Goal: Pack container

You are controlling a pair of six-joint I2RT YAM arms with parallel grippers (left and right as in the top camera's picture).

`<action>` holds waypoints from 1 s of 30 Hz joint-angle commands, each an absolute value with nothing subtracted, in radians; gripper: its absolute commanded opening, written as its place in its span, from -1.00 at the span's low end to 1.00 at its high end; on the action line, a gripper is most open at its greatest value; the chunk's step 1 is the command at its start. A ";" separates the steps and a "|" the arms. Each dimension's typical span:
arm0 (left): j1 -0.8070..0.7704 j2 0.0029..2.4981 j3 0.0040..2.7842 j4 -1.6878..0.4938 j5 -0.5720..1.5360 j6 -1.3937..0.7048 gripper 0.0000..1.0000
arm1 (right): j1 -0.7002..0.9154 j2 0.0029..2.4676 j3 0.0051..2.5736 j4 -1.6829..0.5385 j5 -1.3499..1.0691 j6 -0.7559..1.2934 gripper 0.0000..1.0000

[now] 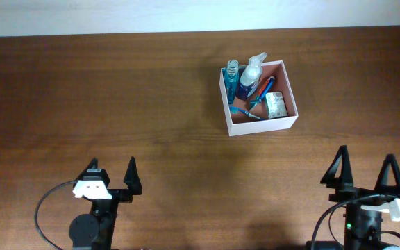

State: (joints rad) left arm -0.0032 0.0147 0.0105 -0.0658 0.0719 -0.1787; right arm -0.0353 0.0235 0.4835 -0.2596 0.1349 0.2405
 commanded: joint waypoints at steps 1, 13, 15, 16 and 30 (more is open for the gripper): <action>0.004 0.005 0.009 -0.072 0.090 -0.163 0.99 | -0.025 0.004 0.438 -0.249 0.117 0.239 0.98; 0.004 0.005 0.009 -0.072 0.090 -0.163 0.99 | -0.025 0.004 0.336 -0.081 -0.001 0.000 0.98; 0.004 0.005 0.009 -0.072 0.090 -0.163 0.99 | -0.025 0.004 0.327 -0.081 -0.018 0.000 0.98; 0.004 0.005 0.009 -0.072 0.089 -0.163 0.99 | -0.025 0.004 0.323 -0.080 -0.026 0.000 0.98; 0.004 0.005 0.009 -0.072 0.090 -0.163 0.99 | -0.025 0.004 0.192 -0.018 -0.053 -0.012 0.98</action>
State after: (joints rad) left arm -0.0032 0.0147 0.0105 -0.0662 0.0719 -0.1787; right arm -0.0353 0.0139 0.2230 -0.0444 -0.0368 -0.0032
